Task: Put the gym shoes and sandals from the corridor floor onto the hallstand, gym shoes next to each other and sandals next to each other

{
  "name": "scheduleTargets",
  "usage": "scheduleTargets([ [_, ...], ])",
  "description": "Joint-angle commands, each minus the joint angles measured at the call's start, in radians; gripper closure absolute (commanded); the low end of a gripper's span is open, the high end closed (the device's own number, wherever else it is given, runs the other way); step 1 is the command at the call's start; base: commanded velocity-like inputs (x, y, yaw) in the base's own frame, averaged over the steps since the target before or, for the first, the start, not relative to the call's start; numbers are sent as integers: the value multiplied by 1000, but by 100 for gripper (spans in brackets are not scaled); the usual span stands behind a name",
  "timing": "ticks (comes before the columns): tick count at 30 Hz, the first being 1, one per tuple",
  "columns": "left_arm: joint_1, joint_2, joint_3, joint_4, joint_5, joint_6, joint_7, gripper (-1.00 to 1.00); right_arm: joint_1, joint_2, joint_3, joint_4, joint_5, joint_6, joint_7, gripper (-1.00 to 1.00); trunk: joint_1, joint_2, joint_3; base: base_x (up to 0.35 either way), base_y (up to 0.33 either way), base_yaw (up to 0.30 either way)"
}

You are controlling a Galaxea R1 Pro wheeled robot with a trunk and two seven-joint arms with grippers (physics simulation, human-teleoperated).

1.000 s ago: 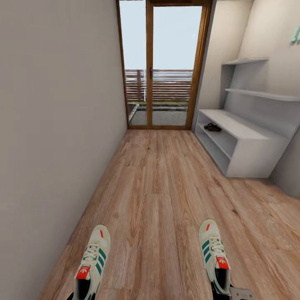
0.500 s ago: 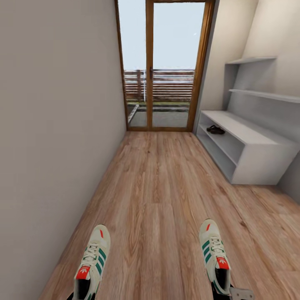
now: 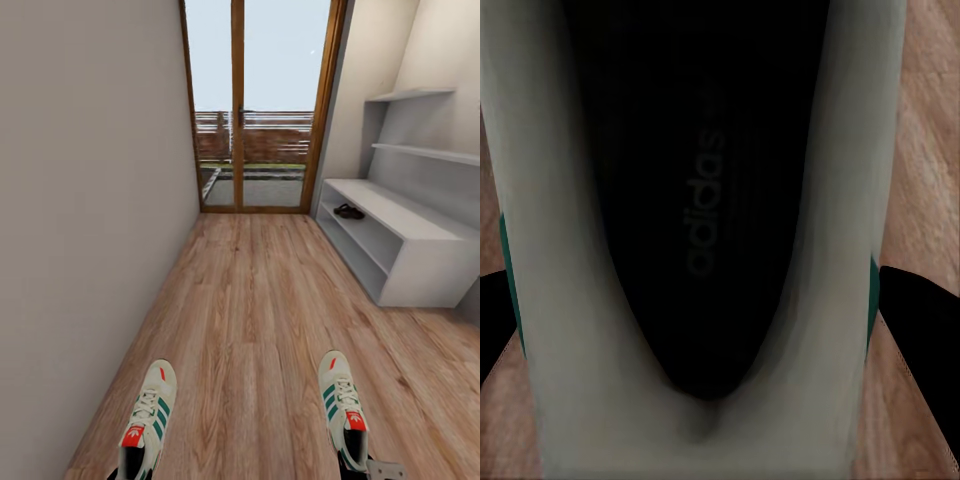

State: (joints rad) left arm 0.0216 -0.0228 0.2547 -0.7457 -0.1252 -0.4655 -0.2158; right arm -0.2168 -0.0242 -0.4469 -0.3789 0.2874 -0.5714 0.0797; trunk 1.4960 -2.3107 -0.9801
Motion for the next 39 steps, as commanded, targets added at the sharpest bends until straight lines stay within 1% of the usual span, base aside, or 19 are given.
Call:
scheduleTargets([
  [1,0,-2,8,-2,-10,-2,-7,100,-1,1,-9,0,4,-4,8,100,0,0,-1,339,0,-139],
  [5,0,-2,8,-2,-10,-2,-7,100,-1,1,-9,1,4,-4,8,100,0,0,-1,339,0,-173],
  [10,0,-2,8,-2,-10,-2,-7,100,-1,1,-9,1,4,-4,8,100,0,0,-1,339,0,-59],
  [39,1,-2,8,-4,-11,-4,-7,100,-1,1,-10,0,-1,-4,5,100,0,0,-1,339,0,-1],
])
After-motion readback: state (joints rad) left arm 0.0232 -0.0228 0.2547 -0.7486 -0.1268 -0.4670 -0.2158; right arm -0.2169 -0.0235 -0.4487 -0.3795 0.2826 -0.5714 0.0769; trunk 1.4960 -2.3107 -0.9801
